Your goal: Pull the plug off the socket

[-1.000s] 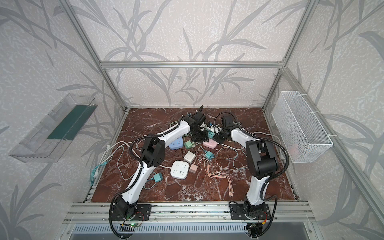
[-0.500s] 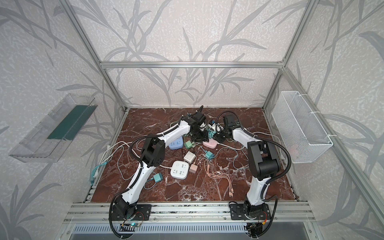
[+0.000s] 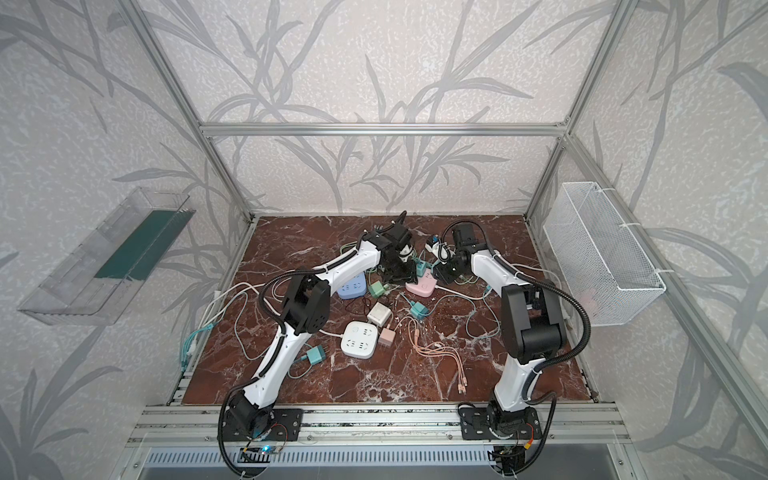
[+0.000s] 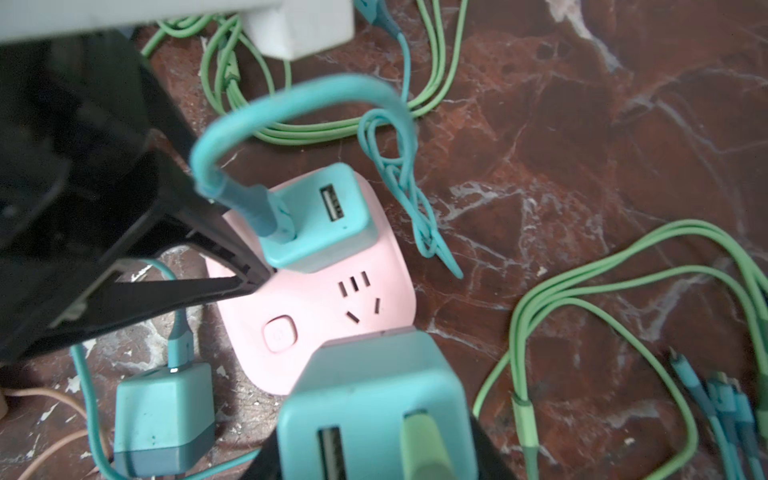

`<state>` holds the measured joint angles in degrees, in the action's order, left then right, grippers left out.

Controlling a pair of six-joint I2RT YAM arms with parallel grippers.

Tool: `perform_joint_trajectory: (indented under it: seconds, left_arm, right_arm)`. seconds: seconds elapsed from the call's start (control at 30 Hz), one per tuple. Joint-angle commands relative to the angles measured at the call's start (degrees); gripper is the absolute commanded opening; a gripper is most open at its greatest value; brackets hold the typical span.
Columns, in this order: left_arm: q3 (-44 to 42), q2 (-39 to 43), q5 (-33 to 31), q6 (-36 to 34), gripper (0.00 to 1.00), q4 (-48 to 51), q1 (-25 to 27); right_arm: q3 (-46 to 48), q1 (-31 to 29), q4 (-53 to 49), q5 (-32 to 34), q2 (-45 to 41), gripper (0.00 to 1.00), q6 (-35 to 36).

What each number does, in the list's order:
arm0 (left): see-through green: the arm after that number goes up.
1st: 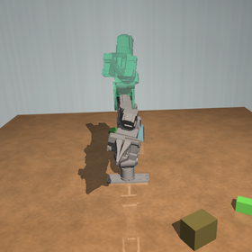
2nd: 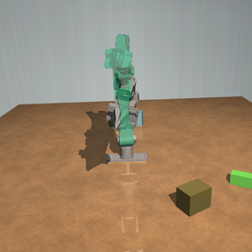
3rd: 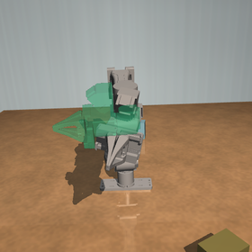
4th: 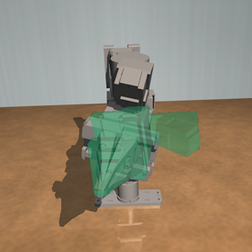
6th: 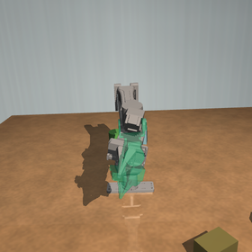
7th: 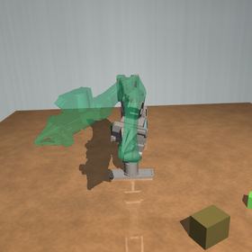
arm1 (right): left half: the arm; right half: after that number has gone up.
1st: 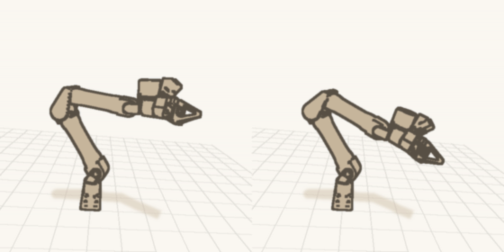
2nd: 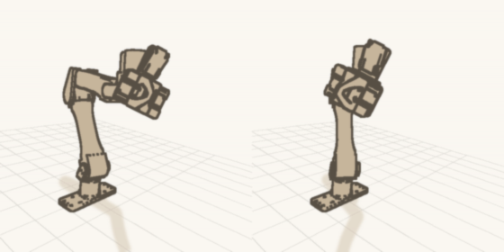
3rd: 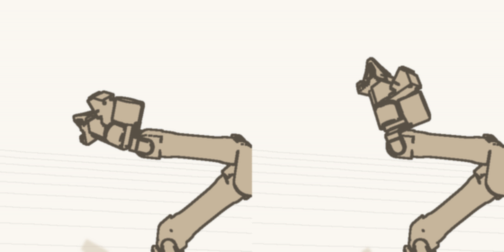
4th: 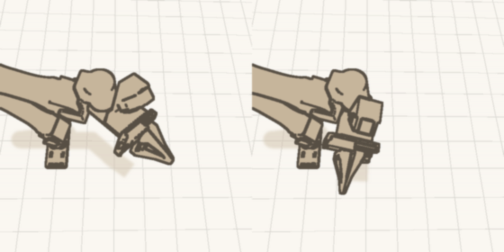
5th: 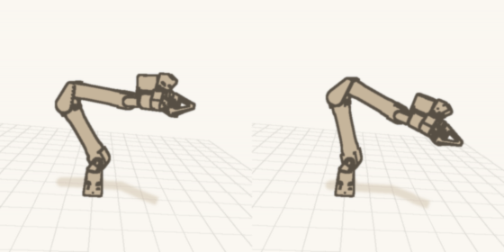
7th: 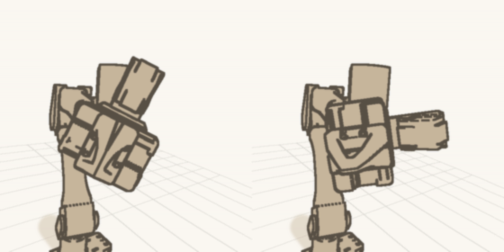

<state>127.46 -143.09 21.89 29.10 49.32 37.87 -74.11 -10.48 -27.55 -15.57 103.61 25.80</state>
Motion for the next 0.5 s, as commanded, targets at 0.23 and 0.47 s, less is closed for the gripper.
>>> perform_joint_trajectory:
  seconds: [0.23,0.47]
  left_arm:
    - [-2.7,-0.3,-2.8,-0.6,0.47,-0.5,0.8]
    - [-3.0,0.5,-3.3,-0.7,0.47,-0.6,0.8]
  right_arm:
    - [-3.0,1.2,-10.1,10.5,2.5,0.16,-5.0]
    - [-4.2,1.9,-13.3,11.3,3.1,0.17,-6.3]
